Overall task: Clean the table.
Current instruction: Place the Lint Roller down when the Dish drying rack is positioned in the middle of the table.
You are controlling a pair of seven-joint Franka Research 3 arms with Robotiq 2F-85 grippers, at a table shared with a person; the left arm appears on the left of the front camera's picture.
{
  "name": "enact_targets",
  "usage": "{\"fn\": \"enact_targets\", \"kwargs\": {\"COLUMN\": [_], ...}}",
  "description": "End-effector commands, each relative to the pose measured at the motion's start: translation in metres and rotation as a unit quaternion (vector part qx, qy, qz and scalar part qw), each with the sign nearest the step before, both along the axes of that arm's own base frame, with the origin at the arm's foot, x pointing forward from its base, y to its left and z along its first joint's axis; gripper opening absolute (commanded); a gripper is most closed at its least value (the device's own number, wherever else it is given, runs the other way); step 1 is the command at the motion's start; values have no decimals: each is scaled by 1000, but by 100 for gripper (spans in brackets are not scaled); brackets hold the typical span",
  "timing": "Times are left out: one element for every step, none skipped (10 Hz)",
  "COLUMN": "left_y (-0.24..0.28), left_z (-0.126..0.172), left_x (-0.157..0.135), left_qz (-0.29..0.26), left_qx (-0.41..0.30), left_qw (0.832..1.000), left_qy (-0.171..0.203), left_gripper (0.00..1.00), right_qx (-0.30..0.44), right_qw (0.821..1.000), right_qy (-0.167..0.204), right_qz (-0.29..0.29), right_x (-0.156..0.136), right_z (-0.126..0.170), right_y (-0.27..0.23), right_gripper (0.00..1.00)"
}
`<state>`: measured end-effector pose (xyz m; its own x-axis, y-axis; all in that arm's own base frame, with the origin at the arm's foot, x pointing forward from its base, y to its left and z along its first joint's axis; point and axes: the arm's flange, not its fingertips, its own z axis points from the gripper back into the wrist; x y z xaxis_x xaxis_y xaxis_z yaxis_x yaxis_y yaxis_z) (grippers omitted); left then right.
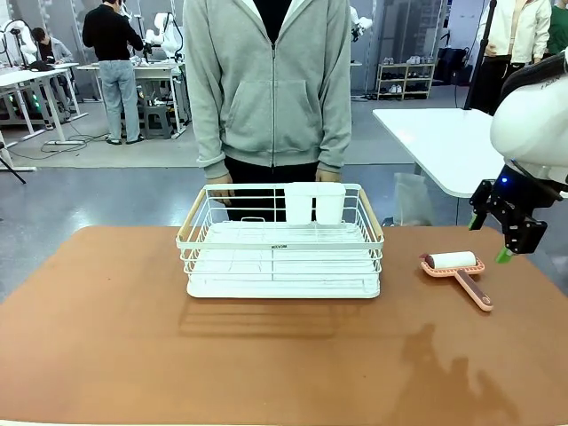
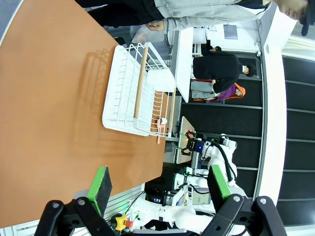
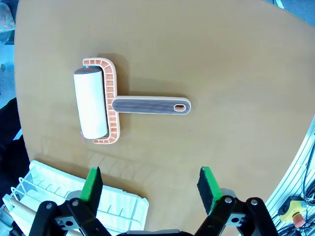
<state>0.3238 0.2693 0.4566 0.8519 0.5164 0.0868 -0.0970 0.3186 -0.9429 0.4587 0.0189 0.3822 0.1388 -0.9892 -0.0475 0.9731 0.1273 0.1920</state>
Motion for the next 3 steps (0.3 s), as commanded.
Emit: {"fn": "enact_targets", "kwargs": {"left_y": [1, 1, 1], "left_z": [2, 2, 2], "left_x": [-3, -3, -3], "left_qz": [-3, -3, -3], "left_qx": [-4, -4, -4], "left_qw": [1000, 1000, 1000], "left_qy": [-5, -5, -5], "left_gripper": [100, 100, 100], "right_qx": [0, 0, 0], "right_qw": [1000, 1000, 1000], "right_qy": [-4, -4, -4], "right_qz": [1, 1, 1], "right_x": [1, 1, 1], "right_z": [-1, -1, -1], "right_y": [1, 1, 1], "right_gripper": [100, 100, 100]}}
